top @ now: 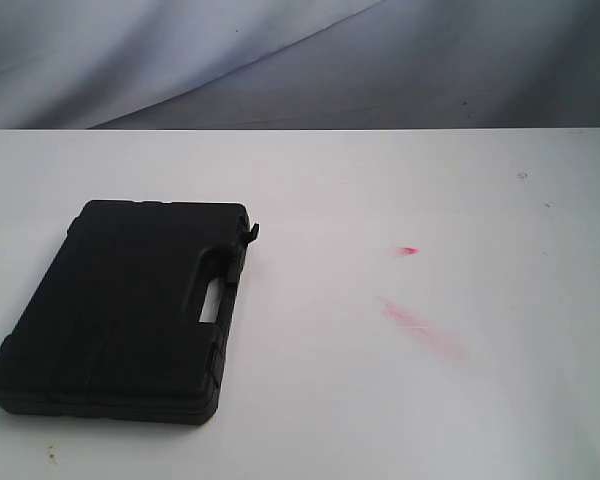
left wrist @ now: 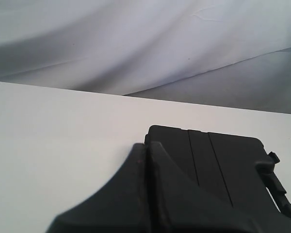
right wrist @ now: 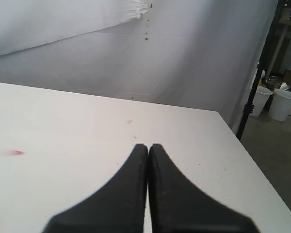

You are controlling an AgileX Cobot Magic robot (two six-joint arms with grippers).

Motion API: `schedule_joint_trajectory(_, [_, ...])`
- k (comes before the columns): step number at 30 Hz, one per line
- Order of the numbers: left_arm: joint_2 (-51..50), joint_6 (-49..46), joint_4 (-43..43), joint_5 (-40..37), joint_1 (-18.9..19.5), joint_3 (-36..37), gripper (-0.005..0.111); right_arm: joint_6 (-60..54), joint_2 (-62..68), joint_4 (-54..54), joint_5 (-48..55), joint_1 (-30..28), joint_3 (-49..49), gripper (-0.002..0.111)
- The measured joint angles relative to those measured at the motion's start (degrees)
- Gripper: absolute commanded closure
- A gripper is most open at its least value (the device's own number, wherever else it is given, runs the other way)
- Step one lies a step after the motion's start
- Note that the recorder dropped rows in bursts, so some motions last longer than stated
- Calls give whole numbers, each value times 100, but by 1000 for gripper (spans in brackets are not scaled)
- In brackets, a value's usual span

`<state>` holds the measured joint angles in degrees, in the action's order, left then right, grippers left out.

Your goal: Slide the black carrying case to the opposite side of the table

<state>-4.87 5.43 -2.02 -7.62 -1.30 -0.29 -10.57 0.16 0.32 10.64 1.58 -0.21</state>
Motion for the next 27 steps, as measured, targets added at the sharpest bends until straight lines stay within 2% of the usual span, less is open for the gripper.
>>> schedule_joint_trajectory(27, [0,-13,53,0,0,0,106,0,0,0,0,0,0,108])
